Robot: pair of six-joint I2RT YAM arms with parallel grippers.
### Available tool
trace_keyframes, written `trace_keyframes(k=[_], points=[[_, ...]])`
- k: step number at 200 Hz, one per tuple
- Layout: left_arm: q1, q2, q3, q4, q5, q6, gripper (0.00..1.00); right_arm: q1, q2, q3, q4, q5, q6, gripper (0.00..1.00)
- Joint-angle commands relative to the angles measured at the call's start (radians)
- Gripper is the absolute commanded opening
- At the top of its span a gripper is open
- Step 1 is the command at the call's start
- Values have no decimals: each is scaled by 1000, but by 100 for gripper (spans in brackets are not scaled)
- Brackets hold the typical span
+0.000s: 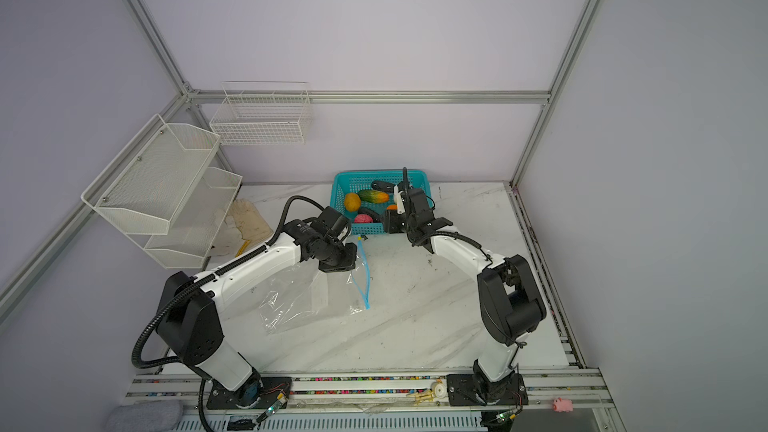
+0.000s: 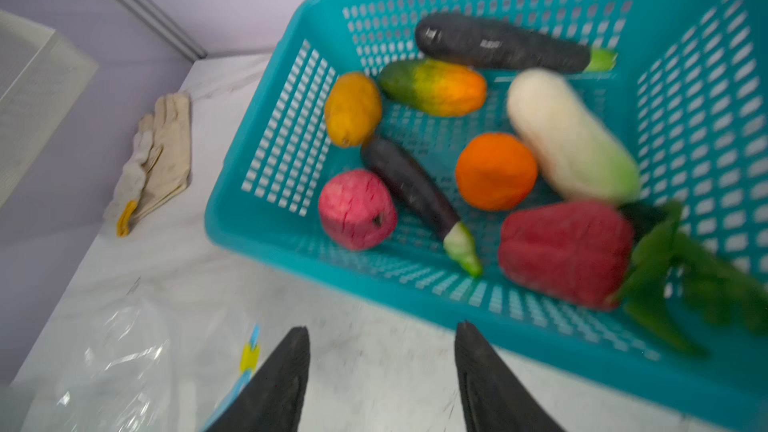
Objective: Place the food in the zip-top bag and seal the zipper
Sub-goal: 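Release the zipper and move the right gripper to the teal basket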
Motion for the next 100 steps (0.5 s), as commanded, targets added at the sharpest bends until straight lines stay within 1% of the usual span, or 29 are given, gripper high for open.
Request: trace_keyframes(k=[1, 25, 38, 72, 100], points=[[7, -2, 99, -3, 23, 13, 0, -23, 130, 148, -124, 113, -59, 59], [7, 3, 100, -1, 28, 15, 0, -35, 275, 352, -226, 201, -112, 59], [7, 8, 102, -1, 33, 15, 0, -42, 329, 435, -277, 233, -154, 57], [7, 17, 110, -1, 42, 17, 0, -63, 394, 551, -367, 245, -312, 57], [7, 30, 118, 2, 55, 22, 0, -80, 435, 610, -376, 257, -349, 55]])
